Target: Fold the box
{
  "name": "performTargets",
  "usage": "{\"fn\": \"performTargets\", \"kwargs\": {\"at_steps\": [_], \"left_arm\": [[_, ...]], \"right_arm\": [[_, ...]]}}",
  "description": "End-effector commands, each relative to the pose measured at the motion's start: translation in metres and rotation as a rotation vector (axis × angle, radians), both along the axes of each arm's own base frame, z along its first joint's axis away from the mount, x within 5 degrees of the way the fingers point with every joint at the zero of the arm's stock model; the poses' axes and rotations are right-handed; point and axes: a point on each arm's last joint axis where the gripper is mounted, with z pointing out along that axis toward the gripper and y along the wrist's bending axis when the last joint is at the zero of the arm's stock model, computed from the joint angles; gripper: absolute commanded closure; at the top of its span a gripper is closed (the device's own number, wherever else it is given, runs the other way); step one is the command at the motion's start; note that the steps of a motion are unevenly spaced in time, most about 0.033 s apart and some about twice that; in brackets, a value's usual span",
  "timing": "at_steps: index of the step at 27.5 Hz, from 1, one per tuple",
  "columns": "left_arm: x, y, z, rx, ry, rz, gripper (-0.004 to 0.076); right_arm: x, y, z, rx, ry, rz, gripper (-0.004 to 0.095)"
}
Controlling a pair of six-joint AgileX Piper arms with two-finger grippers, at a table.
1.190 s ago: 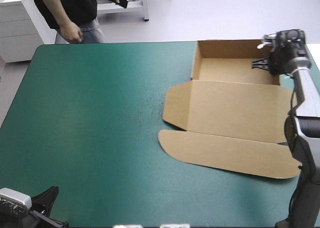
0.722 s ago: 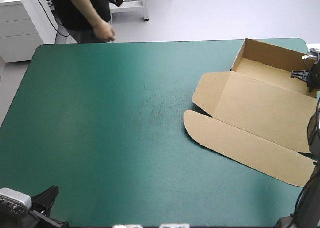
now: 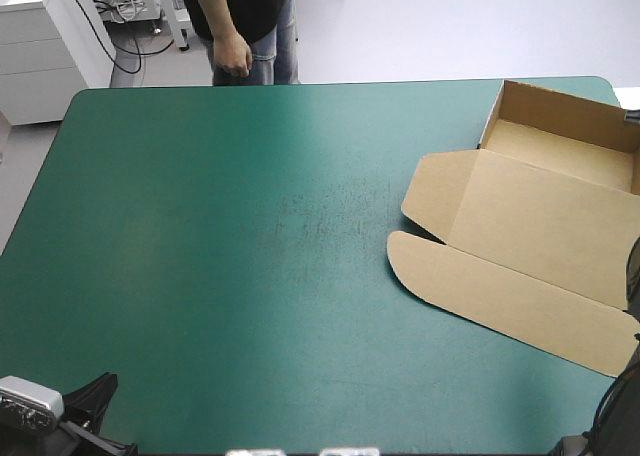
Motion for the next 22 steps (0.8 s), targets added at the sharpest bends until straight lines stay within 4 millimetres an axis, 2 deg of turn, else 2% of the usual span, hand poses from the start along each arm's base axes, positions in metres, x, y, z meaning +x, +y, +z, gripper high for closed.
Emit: {"fn": "performTargets", "kwargs": {"at_steps": [1, 2, 3, 5, 7, 8, 11, 15, 18, 21, 22], "left_arm": [[-0.002, 0.000, 0.010, -0.039, -0.080, -0.011, 0.0731], [-0.002, 0.000, 0.009, -0.037, -0.074, -0.011, 0.0731], [-0.003, 0.000, 0.009, -0.036, -0.072, -0.011, 0.0731], [-0.002, 0.000, 0.007, -0.031, -0.061, -0.010, 0.0731], [-0.001, -0.001, 0.005, -0.035, -0.055, -0.007, 0.0731], [0.000, -0.001, 0.005, -0.030, -0.057, -0.010, 0.0731], [0.000, -0.001, 0.005, -0.030, -0.057, -0.010, 0.0731], [0.000, -0.001, 0.005, -0.030, -0.057, -0.010, 0.0731], [0.000, -0.001, 0.005, -0.030, -0.057, -0.010, 0.0731], [0.000, -0.001, 0.005, -0.030, -0.057, -0.010, 0.0731], [0.000, -0.001, 0.005, -0.030, -0.057, -0.010, 0.0731]], "right_arm": [[-0.040, 0.037, 0.104, -0.081, -0.258, 0.058, 0.0343], [-0.052, 0.062, 0.130, -0.049, -0.338, 0.120, 0.0371], [-0.059, 0.075, 0.142, -0.036, -0.373, 0.163, 0.0426], [-0.078, 0.115, 0.166, -0.019, -0.427, 0.293, 0.0634], [-0.097, 0.152, 0.180, -0.018, -0.449, 0.405, 0.0859], [-0.109, 0.171, 0.185, -0.023, -0.452, 0.467, 0.0927], [-0.144, 0.214, 0.188, -0.035, -0.438, 0.605, 0.0927], [-0.203, 0.252, 0.190, -0.043, -0.503, 0.739, 0.0927], [-0.242, 0.264, 0.179, 0.014, -0.587, 0.806, 0.0927], [-0.274, 0.264, 0.149, 0.060, -0.590, 0.857, 0.0927], [-0.296, 0.256, 0.130, 0.088, -0.618, 0.846, 0.0927]]}}
